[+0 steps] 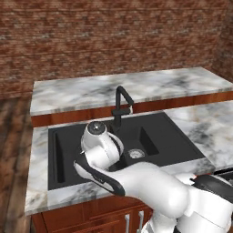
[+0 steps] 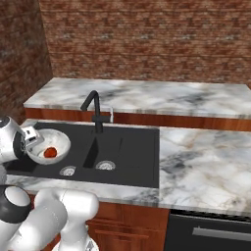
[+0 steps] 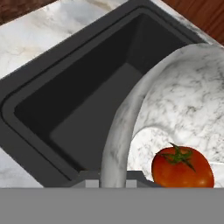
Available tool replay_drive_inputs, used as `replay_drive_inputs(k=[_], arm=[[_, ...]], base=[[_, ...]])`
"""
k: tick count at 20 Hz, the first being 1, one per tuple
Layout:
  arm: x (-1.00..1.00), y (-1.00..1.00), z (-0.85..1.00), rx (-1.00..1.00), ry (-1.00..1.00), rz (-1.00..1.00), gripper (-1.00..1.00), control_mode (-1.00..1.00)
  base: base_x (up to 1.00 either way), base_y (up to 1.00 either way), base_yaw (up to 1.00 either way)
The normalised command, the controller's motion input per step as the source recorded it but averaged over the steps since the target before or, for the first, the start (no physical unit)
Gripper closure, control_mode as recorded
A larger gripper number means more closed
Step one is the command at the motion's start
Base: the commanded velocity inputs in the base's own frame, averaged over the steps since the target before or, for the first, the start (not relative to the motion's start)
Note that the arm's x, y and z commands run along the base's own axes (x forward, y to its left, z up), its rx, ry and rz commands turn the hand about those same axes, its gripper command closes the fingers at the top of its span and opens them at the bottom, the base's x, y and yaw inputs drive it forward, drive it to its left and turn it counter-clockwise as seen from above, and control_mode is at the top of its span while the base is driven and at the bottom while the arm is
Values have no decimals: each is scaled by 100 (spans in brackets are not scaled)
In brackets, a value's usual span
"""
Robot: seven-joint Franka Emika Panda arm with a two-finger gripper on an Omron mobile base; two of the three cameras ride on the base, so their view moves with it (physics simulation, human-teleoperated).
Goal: Pick the tomato from the cabinet and place it in the bowl. Then pick the bowl and place it in the sink. Then turn on the sink facuet.
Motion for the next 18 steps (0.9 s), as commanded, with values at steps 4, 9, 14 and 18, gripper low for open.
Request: replay_drive_inputs(k=[4, 9, 14, 18], arm=[[57, 28, -34, 0, 1, -22, 100, -100], [39, 28, -19, 0, 3, -17, 100, -100], [28, 22, -11, 0, 9, -13, 100, -100], [20, 15, -4, 0, 12, -11, 100, -100]], base=[[0, 0, 0], [0, 0, 0], [0, 0, 0], [0, 0, 0]])
